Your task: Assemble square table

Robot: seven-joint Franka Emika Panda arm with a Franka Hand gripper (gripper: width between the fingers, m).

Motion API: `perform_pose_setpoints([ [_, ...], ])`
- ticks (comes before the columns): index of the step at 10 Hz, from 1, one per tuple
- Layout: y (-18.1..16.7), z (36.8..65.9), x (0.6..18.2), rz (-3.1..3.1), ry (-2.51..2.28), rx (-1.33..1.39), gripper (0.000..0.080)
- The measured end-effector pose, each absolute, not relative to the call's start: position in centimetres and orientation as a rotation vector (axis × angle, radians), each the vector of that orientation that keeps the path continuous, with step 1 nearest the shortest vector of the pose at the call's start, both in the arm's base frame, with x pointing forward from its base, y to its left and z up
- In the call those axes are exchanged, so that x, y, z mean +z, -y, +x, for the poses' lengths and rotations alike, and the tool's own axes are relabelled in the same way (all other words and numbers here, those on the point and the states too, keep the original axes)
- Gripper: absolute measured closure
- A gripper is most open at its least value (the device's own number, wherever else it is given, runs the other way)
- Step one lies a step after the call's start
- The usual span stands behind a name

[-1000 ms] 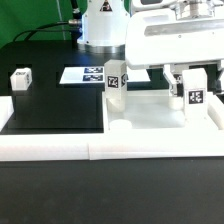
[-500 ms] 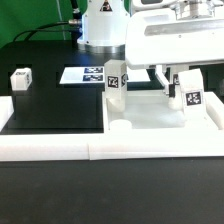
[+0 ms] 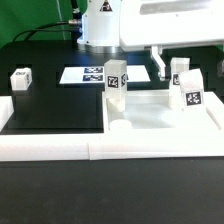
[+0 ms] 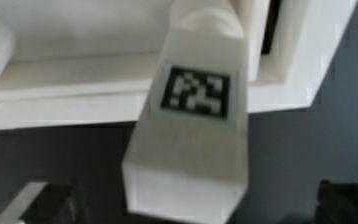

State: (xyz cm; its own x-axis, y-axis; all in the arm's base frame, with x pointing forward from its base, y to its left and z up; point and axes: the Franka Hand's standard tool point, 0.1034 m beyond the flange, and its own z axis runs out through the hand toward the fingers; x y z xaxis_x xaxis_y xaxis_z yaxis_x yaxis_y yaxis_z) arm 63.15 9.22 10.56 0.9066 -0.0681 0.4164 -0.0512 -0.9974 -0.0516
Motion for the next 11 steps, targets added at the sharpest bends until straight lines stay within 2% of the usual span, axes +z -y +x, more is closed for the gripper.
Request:
perform_pose_setpoints([
  [2,-9.2,63.5,9.9,-3.054,-0.102,-0.512,0.0150],
  [4,-9.0,63.3,9.7,-3.078,-0.119,-0.239,0.0150],
  [6,-8.3,62.4,8.4,-3.086,-0.138,0.051,0.0150],
  [7,-8.3,62.2,8.3,-3.080,-0.148,0.153,0.0150],
  [10,-10.0,62.7,7.6,-3.073,-0.223,0.156,0.0150],
  [11,-9.9,62.7,7.5,-3.073,-0.235,0.157,0.0177],
])
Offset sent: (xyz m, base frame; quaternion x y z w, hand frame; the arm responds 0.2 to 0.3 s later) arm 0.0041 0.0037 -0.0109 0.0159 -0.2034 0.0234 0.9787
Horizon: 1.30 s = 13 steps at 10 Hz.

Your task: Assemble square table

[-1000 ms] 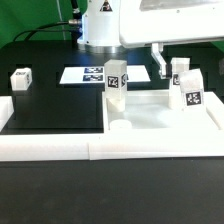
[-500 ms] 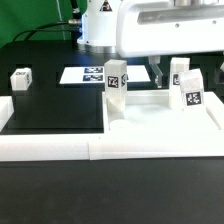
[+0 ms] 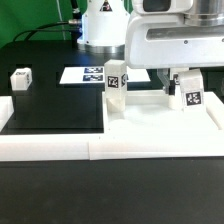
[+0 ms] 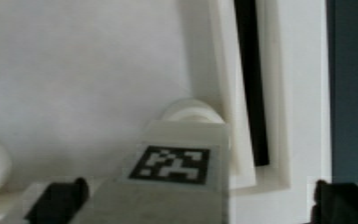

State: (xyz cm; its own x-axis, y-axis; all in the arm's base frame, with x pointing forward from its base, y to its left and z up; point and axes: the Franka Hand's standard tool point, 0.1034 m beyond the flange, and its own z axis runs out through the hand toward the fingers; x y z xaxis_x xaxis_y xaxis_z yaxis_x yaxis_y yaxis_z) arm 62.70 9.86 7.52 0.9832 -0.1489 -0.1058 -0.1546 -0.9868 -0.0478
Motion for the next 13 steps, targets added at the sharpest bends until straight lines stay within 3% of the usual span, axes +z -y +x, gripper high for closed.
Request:
perform_pose_setpoints([
  [2,-9.9,62.7,7.5,-3.067,-0.332,0.161,0.0486],
  [8,-10.0,62.7,7.5,-2.967,-0.913,0.175,0.0511],
  [13,-11.4,63.4,7.2,-2.332,-1.961,0.074,0.0511],
])
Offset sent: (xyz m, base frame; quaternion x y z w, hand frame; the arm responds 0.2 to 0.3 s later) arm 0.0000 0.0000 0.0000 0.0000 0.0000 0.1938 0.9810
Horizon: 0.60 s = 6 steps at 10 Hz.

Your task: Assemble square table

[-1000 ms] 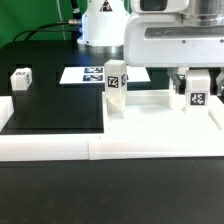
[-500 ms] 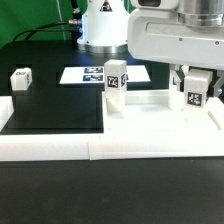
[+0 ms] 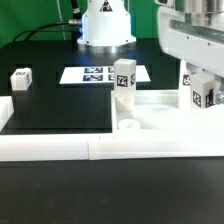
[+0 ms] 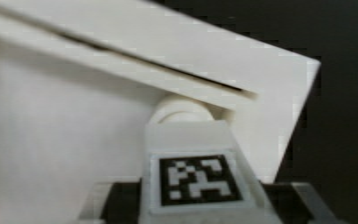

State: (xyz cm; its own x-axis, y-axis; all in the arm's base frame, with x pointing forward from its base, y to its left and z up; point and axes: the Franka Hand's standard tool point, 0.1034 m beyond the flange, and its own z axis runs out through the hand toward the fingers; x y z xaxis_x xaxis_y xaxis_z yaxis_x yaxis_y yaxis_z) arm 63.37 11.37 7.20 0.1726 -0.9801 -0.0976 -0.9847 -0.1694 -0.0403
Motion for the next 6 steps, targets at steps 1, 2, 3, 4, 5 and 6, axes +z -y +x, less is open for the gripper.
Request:
perform_pose_setpoints([
  [1,-11.42,63.35,7.19,-2.259,-2.043,0.071,0.0511],
  [2,-11.54,63.31,7.21,-2.155,-2.154,0.072,0.0511],
  [3,-11.72,63.29,7.20,-2.075,-2.232,0.075,0.0511],
  [4,-11.71,63.27,7.16,-2.088,-2.221,0.075,0.0511],
  [5,-11.78,63.19,7.10,-2.197,-2.114,0.071,0.0353],
  [6,-12.00,62.53,7.11,-2.451,-1.872,0.103,0.0227],
])
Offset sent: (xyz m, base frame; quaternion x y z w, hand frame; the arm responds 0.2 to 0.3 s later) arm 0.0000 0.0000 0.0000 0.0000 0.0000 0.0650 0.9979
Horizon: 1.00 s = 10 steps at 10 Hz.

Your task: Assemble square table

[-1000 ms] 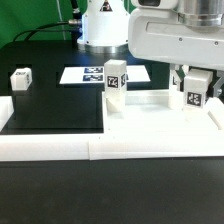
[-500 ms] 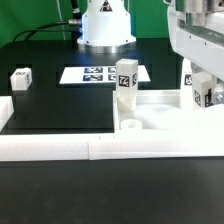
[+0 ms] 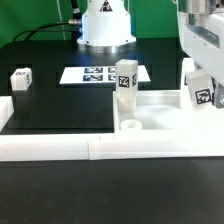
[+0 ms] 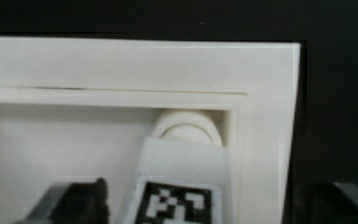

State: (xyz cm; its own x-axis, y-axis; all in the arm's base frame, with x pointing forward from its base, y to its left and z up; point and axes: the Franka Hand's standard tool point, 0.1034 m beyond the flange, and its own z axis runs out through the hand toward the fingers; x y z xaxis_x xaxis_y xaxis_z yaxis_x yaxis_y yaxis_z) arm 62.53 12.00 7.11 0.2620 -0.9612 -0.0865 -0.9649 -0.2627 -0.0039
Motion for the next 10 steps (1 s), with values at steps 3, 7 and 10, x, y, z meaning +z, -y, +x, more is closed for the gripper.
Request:
perform_pose_setpoints([
  [3,-12.2,62.5,7.3,-2.824,-1.289,0.082,0.0150],
  [7,-10.7,62.9,7.0,-3.065,-0.388,-0.006,0.0150],
  [10,-10.8,62.9,6.9,-3.052,-0.462,-0.001,0.0150],
])
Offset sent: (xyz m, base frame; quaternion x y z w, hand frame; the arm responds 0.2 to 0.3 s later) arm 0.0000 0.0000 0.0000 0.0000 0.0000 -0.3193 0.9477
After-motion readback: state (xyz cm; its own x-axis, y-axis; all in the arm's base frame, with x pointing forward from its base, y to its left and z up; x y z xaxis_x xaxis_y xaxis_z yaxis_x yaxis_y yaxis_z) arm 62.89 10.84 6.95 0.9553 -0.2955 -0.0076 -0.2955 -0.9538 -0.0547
